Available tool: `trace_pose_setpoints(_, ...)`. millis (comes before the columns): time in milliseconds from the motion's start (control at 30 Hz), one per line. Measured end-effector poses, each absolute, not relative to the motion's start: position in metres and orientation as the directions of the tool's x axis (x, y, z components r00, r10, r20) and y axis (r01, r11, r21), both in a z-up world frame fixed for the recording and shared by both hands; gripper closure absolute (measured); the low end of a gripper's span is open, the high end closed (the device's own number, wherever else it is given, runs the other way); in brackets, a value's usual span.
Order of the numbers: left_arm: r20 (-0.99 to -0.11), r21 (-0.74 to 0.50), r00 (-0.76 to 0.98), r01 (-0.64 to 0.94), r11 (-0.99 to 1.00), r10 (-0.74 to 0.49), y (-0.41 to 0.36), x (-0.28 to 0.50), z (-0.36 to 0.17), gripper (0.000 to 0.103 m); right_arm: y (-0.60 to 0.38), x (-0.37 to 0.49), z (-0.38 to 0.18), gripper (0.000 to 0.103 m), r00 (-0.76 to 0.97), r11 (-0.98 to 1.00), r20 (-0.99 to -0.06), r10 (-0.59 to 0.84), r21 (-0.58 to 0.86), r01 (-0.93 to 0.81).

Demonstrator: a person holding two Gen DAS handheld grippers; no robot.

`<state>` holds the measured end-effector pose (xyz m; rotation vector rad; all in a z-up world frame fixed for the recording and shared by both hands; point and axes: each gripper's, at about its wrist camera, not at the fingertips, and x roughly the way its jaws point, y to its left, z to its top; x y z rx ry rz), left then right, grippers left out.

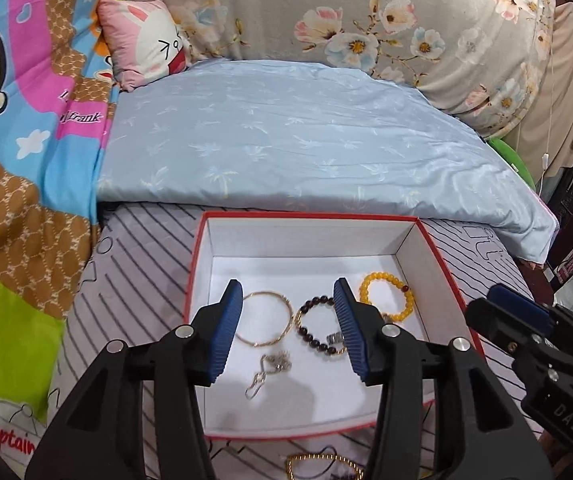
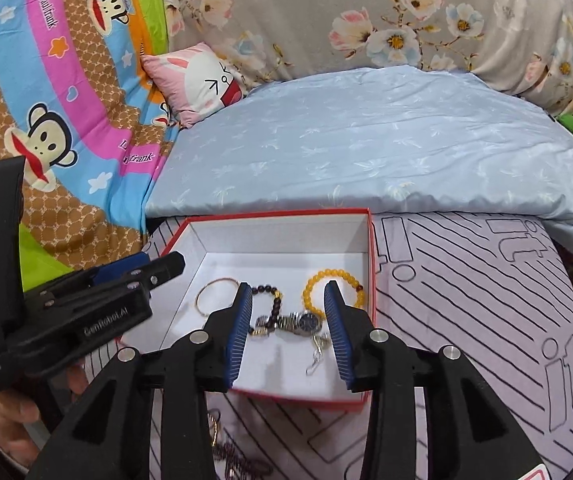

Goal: Organize jewelry
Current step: 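Withdraw both open tools from the box back over the jewelry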

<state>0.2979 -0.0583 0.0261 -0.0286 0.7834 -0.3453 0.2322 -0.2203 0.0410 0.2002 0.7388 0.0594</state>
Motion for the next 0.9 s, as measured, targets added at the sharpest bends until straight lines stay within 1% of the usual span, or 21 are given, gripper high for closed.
trace_pose_setpoints(100, -0.685, -0.156, 0.658, 0.286, 0.945, -0.312, -0.049, 0.283, 0.029, 0.057, -0.214, 0.211, 0.041, 0.065, 0.736, 0.983, -0.667, 0.115, 0.185, 0.013)
trace_pose_setpoints(300, -0.701, -0.161, 0.641, 0.283, 0.945, -0.312, -0.033, 0.243, 0.024, 0.057, -0.214, 0.168, 0.029, 0.065, 0.711, 0.978, -0.693, 0.125, 0.206, 0.029)
trace_pose_setpoints(667, -0.767, -0.209, 0.554, 0.262, 0.942, -0.324, -0.016, 0.184, -0.017, 0.057, -0.222, 0.102, -0.006, 0.065, 0.650, 0.974, -0.755, 0.086, 0.201, 0.104)
trace_pose_setpoints(900, -0.786, -0.228, 0.504, 0.301, 0.926, -0.358, -0.028, 0.162, -0.033, 0.056, -0.225, 0.082, -0.023, 0.065, 0.615, 0.967, -0.783, 0.094, 0.220, 0.132)
